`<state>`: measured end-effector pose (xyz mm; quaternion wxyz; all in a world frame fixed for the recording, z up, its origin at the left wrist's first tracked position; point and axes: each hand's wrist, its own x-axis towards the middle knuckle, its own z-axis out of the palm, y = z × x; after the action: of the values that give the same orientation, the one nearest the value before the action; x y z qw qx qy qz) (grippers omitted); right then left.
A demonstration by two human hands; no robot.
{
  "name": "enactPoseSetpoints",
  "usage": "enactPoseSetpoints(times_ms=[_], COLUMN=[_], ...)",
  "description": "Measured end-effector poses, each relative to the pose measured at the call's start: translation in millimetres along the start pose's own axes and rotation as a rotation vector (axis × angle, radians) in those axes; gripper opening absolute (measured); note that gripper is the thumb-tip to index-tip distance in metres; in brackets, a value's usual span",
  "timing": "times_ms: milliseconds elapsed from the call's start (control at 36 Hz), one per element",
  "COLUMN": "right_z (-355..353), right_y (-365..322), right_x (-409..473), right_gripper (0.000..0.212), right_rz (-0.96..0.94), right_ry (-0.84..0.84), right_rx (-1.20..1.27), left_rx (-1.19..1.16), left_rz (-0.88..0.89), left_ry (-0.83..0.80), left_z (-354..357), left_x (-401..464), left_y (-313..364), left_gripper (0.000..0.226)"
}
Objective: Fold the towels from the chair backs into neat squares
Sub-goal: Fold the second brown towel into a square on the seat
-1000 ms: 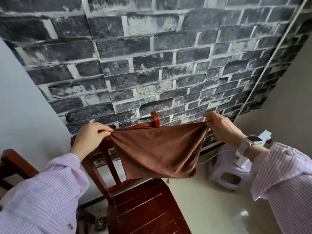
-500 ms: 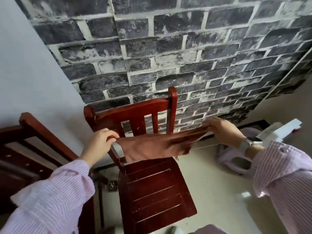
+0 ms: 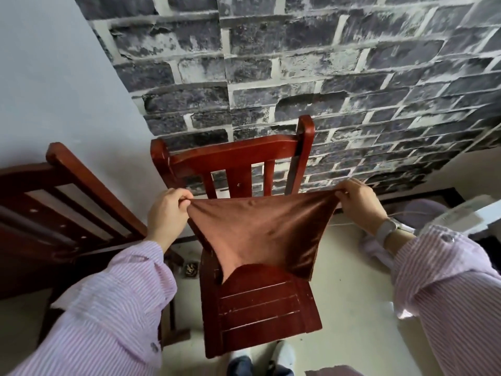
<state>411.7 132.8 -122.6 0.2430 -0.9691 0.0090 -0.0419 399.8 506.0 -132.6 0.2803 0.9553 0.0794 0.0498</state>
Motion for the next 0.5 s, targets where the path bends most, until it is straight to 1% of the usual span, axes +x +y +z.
enactPoseSetpoints(times_ms=[111,194,389,444,500], right_z=[7,12,48,67,90], right_y=[-1,5,34,48,65], right_x=[0,-12,-71,-94,-117], right_gripper=[0.013,0.011,0.01,0.009,0.01], right_rz=[-0.042,-0.108,-0.149,-0.15,-0.112], right_ry=[0.076,0.083,-0.026,-0.11,-0.228], right_rx=[0.033,0.039,-0.04,-0.096,-0.134], left_rx=[-0.054,-0.054,0.064,0.096,0.123], left_rz=[0.04,0.11,0.228,0.245,0.204], left_ry=[0.08,0.084,-0.083,-0.149,-0.257], left_z=[-2,-2,23,38,57], left_x=[-8,-23,-81,-102,-124], left_y=[-6,-21,-60,-72,-90], left_gripper=[0.018,0.016,0.016,0.015,0.017])
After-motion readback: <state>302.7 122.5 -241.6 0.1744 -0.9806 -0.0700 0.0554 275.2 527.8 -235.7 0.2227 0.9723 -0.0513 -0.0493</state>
